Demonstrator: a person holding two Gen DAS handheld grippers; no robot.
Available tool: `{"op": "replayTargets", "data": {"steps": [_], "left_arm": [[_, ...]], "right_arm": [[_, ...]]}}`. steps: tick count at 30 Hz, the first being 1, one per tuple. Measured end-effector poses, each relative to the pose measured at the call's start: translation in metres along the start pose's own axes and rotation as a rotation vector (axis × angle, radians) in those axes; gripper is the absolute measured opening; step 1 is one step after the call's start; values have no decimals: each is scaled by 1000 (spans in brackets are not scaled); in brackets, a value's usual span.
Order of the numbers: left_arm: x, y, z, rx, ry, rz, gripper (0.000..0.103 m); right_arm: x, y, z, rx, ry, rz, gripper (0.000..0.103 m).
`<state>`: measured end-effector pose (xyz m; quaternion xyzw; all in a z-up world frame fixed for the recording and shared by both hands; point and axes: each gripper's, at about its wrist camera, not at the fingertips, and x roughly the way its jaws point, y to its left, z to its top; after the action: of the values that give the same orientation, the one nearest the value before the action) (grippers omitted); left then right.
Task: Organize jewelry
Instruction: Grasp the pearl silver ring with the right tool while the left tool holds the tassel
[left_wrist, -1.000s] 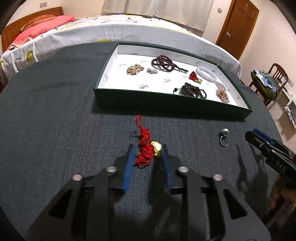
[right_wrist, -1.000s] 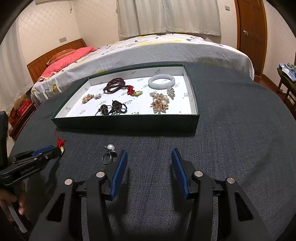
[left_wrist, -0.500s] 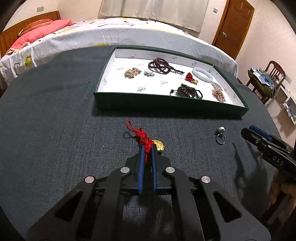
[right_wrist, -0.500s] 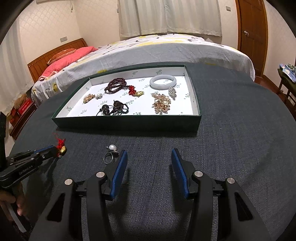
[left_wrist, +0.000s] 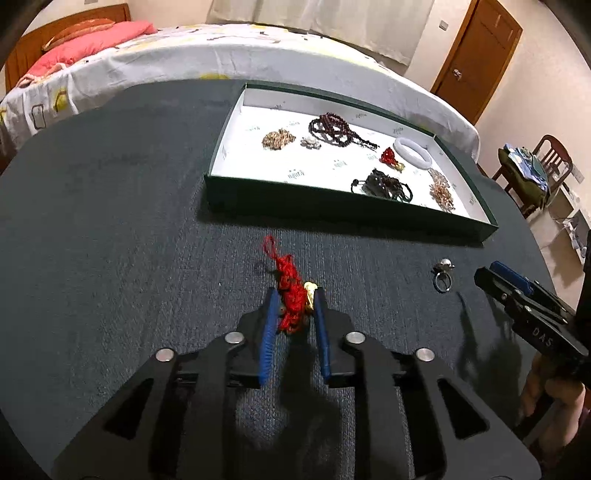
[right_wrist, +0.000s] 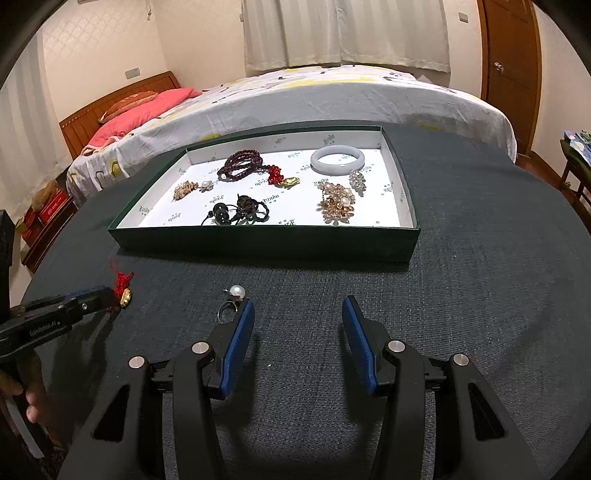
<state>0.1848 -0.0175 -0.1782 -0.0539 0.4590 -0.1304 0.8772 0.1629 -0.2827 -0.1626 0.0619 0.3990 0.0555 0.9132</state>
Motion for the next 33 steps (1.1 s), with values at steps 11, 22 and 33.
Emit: {"op": "replayTargets", "data": {"steps": [11, 22, 33], "left_arm": [[21, 0, 18, -19, 7, 8, 16], [10, -9, 11, 47, -23, 16, 10], [-5, -3, 15, 45, -55, 35, 10]], "right_arm": [[6, -4, -2, 6, 16, 1, 49], [9, 3, -2, -2, 27, 14, 49], [27, 31, 8, -35, 59, 20, 49]]}}
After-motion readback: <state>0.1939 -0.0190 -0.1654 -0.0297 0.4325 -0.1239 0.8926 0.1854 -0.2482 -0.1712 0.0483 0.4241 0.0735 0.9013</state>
